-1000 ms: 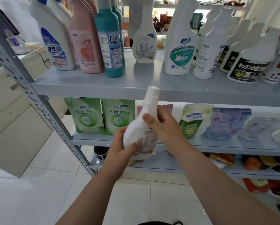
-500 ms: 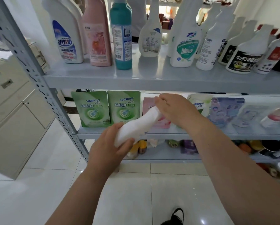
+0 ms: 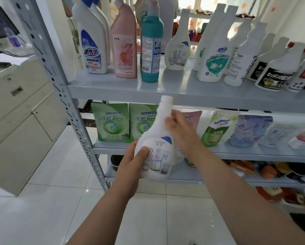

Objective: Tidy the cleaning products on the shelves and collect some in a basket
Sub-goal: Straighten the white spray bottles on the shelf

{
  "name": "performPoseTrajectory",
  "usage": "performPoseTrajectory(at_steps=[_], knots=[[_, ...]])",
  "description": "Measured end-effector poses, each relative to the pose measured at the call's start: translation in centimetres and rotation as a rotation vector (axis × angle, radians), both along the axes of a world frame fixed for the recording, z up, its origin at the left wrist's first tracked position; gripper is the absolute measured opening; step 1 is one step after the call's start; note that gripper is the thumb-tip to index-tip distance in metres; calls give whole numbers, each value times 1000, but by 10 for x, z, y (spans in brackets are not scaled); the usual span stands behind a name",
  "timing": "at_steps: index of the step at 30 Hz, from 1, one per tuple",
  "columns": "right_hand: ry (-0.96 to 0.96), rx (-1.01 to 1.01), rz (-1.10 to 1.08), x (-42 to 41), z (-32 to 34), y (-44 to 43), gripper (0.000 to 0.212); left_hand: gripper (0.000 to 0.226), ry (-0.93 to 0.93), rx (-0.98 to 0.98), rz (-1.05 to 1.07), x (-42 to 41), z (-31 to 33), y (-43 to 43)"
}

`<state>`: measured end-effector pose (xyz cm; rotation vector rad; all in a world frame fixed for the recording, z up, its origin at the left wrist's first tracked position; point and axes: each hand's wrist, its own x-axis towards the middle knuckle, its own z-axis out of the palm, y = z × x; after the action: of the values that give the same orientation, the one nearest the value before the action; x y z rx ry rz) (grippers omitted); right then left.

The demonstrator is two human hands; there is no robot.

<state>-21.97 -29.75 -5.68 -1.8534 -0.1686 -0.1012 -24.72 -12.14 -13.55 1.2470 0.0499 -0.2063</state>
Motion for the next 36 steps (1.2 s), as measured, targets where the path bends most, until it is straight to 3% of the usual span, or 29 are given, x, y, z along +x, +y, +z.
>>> performPoseTrajectory(at_steps=[5,8,14,20,24,26,30,36], knots=[[78,166,48,-14,-24,2,38,42,-3,-49,-32,15,13,0],[52,236,12,-8,-16,-8,39,43,-7,-97,-83,25,20,-9],[-30,263,-36,24,19,-40,65,40,-80,-120,-92,60,67,-53],[-210,347,-134,69,63,-91,71,37,-319,147,-152,118,125,-105],[-248,321,-235,110,80,-126,52,35,-511,400,-202,171,152,-126],[-265,285,-284,129,83,-141,51,36,-553,472,-103,205,154,-135],[-299,216,-315,155,78,-162,56,59,-553,679,129,268,161,-160],[-307,174,-262,170,64,-176,59,111,-458,885,249,334,161,-190]])
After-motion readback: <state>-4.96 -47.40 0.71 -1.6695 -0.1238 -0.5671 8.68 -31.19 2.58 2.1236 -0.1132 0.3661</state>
